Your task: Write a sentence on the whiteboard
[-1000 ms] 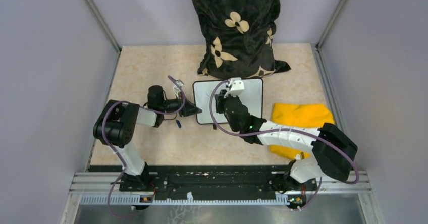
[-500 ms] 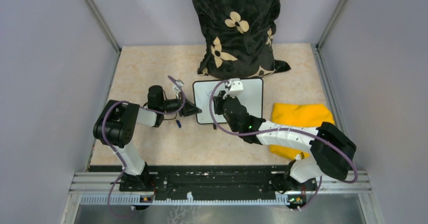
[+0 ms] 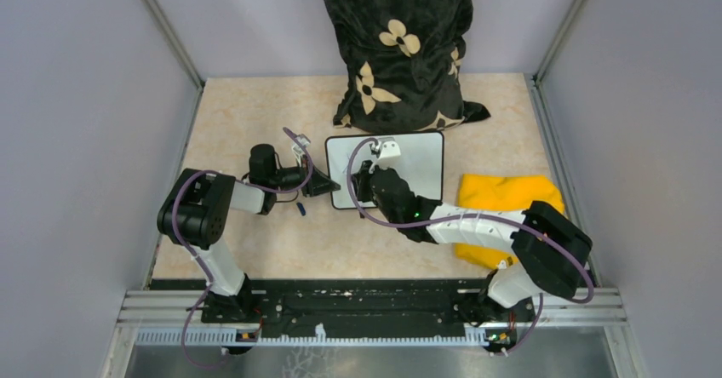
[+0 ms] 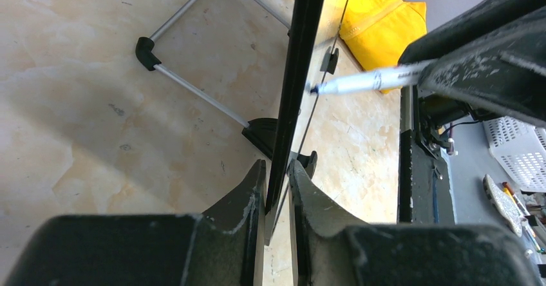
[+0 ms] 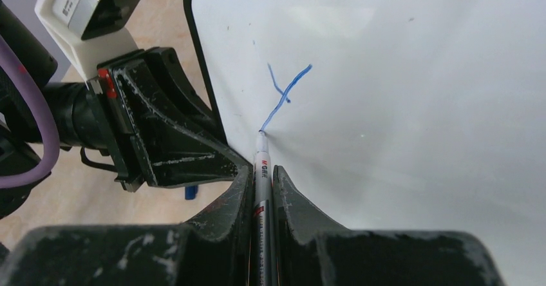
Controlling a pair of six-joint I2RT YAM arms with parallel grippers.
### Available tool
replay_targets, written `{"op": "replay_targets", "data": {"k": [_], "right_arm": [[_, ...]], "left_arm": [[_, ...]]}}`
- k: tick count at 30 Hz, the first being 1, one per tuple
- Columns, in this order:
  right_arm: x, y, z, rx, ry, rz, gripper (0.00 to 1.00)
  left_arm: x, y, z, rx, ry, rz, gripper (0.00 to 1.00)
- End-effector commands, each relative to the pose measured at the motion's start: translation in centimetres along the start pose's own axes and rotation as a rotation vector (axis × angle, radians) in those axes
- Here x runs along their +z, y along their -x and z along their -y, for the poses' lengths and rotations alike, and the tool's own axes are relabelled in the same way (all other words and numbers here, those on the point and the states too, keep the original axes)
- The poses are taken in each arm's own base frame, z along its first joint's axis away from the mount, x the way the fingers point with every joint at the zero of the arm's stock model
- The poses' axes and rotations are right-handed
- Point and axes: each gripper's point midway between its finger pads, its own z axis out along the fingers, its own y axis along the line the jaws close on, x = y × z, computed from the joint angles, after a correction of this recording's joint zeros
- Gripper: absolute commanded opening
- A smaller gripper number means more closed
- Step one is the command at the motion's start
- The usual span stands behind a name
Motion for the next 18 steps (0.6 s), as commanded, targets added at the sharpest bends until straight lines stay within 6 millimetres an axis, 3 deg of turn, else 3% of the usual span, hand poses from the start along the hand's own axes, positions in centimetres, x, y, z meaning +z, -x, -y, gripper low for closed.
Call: {"op": "replay_targets", "data": {"k": [1, 6, 12, 18], "right_arm": [[0.5, -1.7, 0.4, -0.014, -0.006, -0.059, 0.00], [0.0, -0.2, -0.3, 0.000, 0.014, -0.037, 0.00], [-2.2, 4.5, -1.3, 0.033, 0.064, 0.065, 0.00], [-3.7, 7.2, 0.6, -0.023, -0.007, 0.151, 0.00]], "left_arm": [[0.2, 0.0, -0.1, 0.015, -0.006, -0.005, 0.21], [0.2, -0.1, -0.1, 0.013, -0.007, -0.007, 0.21], [0.2, -0.1, -0.1, 0.014, -0.007, -0.007, 0.21], [0.2, -0.1, -0.1, 0.016, -0.006, -0.007, 0.21]]}}
